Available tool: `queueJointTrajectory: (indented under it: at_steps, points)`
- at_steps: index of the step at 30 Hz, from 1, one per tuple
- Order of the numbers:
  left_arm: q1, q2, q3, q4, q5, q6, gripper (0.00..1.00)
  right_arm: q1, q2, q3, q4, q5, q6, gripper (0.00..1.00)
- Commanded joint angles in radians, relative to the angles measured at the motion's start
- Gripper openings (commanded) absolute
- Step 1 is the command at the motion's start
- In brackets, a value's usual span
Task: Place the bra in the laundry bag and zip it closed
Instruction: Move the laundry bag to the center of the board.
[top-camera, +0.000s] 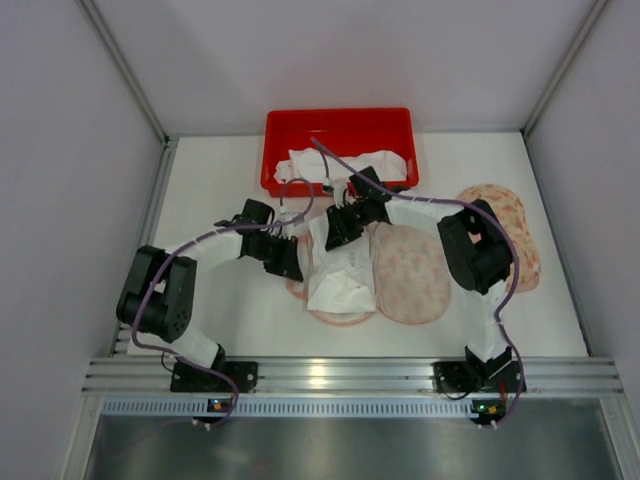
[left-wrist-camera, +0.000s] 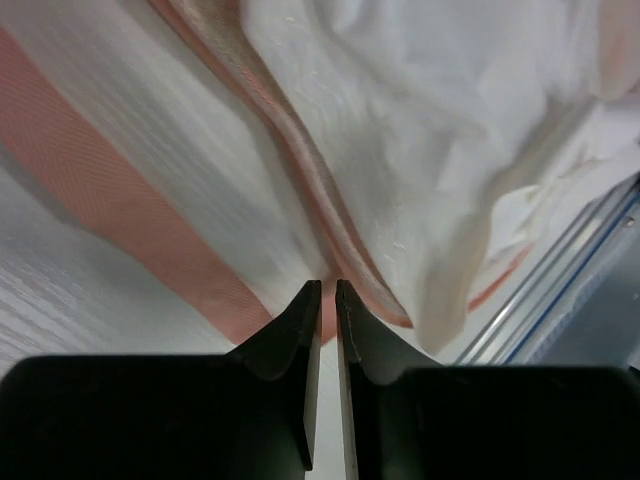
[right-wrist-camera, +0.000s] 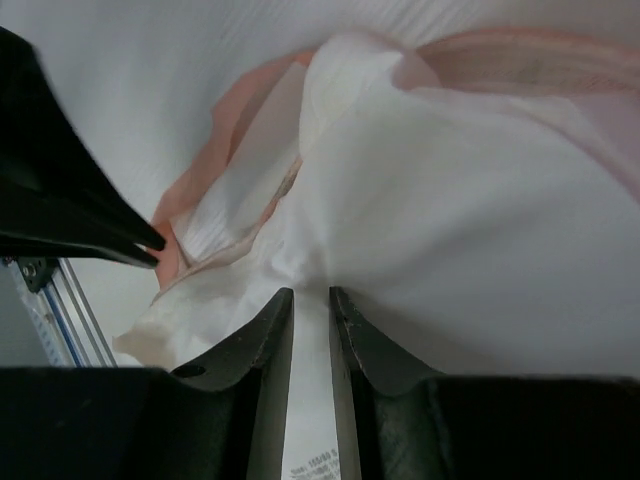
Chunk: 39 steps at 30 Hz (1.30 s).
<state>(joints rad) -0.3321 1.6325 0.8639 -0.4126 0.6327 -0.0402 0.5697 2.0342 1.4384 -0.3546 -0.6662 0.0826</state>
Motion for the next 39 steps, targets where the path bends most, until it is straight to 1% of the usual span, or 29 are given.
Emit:
queueJointTrajectory:
  at_steps: [1,2,4,5,6,8,12,13,16,17,18,20,22,26,29,33,34,39]
  points:
    - [0.016,-0.146,-0.003,0.035,0.139,-0.040,0.17,0.030,0.014,-0.041,0.063,-0.003,-0.024,0.22]
    - [0.033,-0.198,0.007,0.035,0.160,-0.043,0.19,0.035,0.015,-0.055,0.066,-0.006,-0.035,0.21]
    - [0.063,-0.244,0.021,0.047,0.185,-0.069,0.20,0.045,0.009,-0.093,0.063,-0.015,-0.069,0.21]
    - [0.109,-0.273,0.024,0.057,0.194,-0.087,0.21,0.050,0.008,-0.101,0.057,-0.032,-0.073,0.21]
    - [0.137,-0.283,0.023,0.063,0.218,-0.128,0.22,0.053,0.009,-0.108,0.036,-0.041,-0.111,0.20]
    - [0.200,-0.292,0.015,0.069,0.223,-0.156,0.23,0.067,0.012,-0.113,0.002,-0.070,-0.176,0.19]
    - [0.229,-0.292,-0.018,0.083,0.177,-0.187,0.24,0.107,-0.012,-0.134,-0.095,-0.124,-0.320,0.16]
    - [0.231,-0.290,-0.025,0.092,0.170,-0.193,0.24,0.113,-0.023,-0.144,-0.130,-0.137,-0.380,0.15]
    - [0.235,-0.254,-0.042,0.155,0.166,-0.246,0.27,0.130,-0.075,-0.183,-0.188,-0.168,-0.487,0.13]
    - [0.235,-0.223,-0.045,0.191,0.174,-0.265,0.33,0.133,-0.091,-0.196,-0.191,-0.167,-0.506,0.13]
    - [0.235,-0.206,-0.046,0.217,0.182,-0.304,0.35,0.133,-0.127,-0.223,-0.188,-0.164,-0.521,0.14]
    - [0.235,-0.150,-0.051,0.264,0.211,-0.352,0.38,0.134,-0.167,-0.249,-0.167,-0.147,-0.550,0.15]
    - [0.235,-0.093,-0.048,0.336,0.225,-0.421,0.38,0.130,-0.232,-0.276,-0.152,-0.135,-0.564,0.18]
    - [0.228,-0.039,-0.042,0.432,0.265,-0.507,0.35,0.127,-0.342,-0.282,-0.101,-0.072,-0.538,0.20]
    - [0.203,-0.031,-0.042,0.463,0.262,-0.526,0.33,0.121,-0.364,-0.254,-0.093,-0.053,-0.505,0.21]
    - [0.168,-0.025,-0.043,0.474,0.239,-0.526,0.29,0.095,-0.336,-0.210,-0.080,-0.030,-0.410,0.22]
    - [0.153,-0.016,-0.045,0.474,0.226,-0.526,0.27,0.084,-0.324,-0.202,-0.069,-0.023,-0.361,0.22]
    - [0.116,0.023,-0.039,0.474,0.206,-0.523,0.28,-0.029,-0.227,-0.125,-0.083,-0.101,-0.230,0.29]
